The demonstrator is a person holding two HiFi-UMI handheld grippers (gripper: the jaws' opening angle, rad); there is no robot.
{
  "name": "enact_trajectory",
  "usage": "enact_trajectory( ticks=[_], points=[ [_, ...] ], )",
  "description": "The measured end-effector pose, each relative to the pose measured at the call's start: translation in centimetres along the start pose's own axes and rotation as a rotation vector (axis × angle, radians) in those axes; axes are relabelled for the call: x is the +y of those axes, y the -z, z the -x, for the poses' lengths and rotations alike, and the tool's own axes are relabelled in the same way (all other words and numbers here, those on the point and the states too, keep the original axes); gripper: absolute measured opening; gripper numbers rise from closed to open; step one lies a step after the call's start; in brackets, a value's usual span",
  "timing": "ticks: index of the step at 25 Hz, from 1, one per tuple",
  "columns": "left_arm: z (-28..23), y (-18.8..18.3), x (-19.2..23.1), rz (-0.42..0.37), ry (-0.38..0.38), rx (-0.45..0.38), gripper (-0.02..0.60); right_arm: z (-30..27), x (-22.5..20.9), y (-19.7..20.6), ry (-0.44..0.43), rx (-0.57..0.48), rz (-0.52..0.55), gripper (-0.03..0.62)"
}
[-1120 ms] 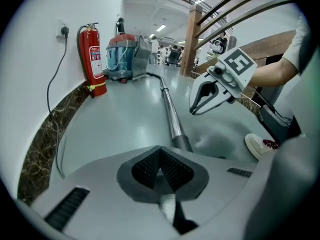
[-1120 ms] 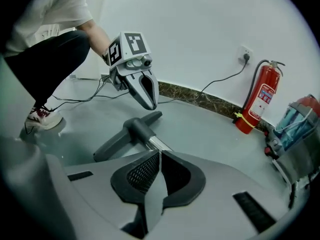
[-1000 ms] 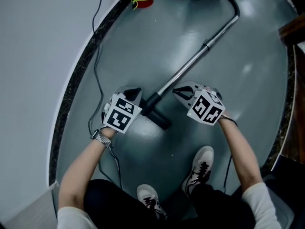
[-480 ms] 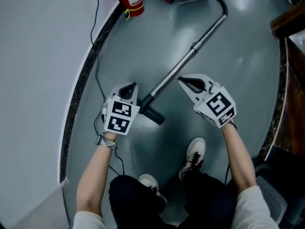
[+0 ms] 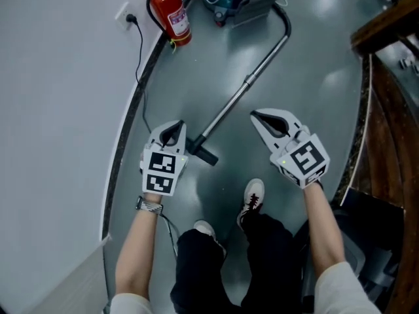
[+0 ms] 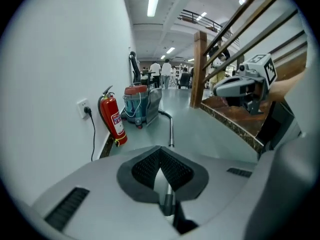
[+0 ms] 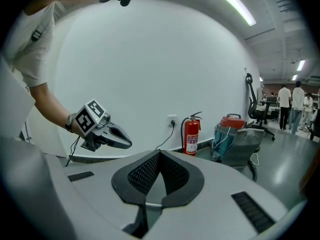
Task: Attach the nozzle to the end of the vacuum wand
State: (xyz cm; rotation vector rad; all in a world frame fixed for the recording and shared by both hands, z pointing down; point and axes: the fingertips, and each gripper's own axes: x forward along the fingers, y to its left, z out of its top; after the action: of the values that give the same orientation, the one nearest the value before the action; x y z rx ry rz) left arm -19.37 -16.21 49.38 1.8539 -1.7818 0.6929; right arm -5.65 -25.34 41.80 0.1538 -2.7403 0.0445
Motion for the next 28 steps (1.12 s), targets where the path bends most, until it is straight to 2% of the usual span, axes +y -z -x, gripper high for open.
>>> enact_trajectory(
  ticks=[8,12,16,22,28],
  points=[
    [7.9,-8.7,-1.8,0.097,-0.005,-0.069,0.0,7.1,0.7,-9.3,0.003,-0.017,-0.041,0.026],
    [11.1,-14.1,-2.5,0.075,-0.018,-0.112,0.0,10.5,-0.2,-14.6,0.014,-0.06,-0.062,0.026],
    [13.6,-18.5,-2.5,0.056,-0.025,-0.152,0.0,12.8,-1.0,-19.2,0.02,-0.069,-0.037,0.026],
    [17.2,-23.8,-2.6,0.121,-0.06,-0.208,0.0,16.2,-2.6,-24.2,0.048,-0.078,-0.033,0.026],
    [21.7,-29.0,-1.7,0.137,-0.082,-0.256,0.0,19.3,-3.9,-30.7,0.087,-0.119,-0.063,0.026]
  ],
)
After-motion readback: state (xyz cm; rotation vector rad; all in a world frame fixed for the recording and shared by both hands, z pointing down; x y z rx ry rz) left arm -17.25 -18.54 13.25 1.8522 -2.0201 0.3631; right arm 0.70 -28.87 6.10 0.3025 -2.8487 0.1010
